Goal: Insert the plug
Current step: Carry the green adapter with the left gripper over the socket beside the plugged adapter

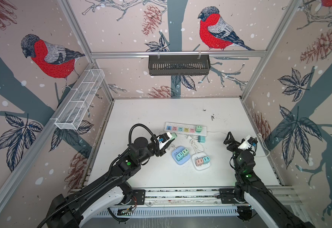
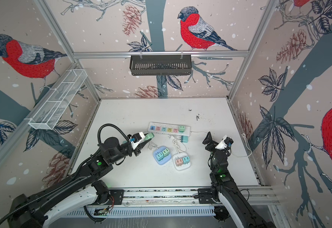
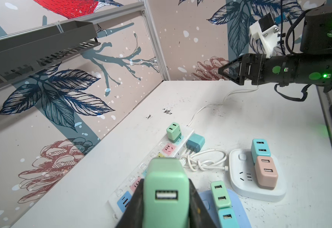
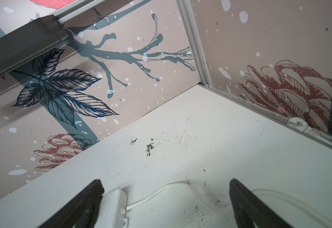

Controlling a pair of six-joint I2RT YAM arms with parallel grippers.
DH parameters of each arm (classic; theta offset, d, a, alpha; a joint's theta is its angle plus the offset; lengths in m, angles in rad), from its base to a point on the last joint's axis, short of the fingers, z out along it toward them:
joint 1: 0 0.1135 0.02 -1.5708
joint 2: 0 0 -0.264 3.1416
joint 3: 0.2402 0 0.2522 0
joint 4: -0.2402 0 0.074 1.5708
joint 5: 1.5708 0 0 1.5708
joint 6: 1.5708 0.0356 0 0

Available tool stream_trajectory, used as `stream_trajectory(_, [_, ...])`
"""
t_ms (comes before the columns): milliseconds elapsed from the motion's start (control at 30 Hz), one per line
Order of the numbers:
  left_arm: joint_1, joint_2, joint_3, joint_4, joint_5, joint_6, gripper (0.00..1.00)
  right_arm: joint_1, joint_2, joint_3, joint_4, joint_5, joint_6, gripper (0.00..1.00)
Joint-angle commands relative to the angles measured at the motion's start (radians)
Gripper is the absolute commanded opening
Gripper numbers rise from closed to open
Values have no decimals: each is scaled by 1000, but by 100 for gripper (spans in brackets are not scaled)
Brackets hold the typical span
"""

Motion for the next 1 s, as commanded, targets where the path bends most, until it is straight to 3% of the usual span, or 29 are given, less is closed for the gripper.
stream_trajectory(0, [4,43,57,-51,-60,36,0,-54,93,-44,173,-121,66,100])
stream_trajectory(167, [38,107,136,-118,-11,49,0,-49,155,6,120,-156,46,99])
stream_trajectory(533, [150,373,354,-292,216,150,0,2,155,15,109,-90,29,99])
stream_trajectory(967, [152,747,741,-544,253,297,0,15,131,-7,130,-69,26,99])
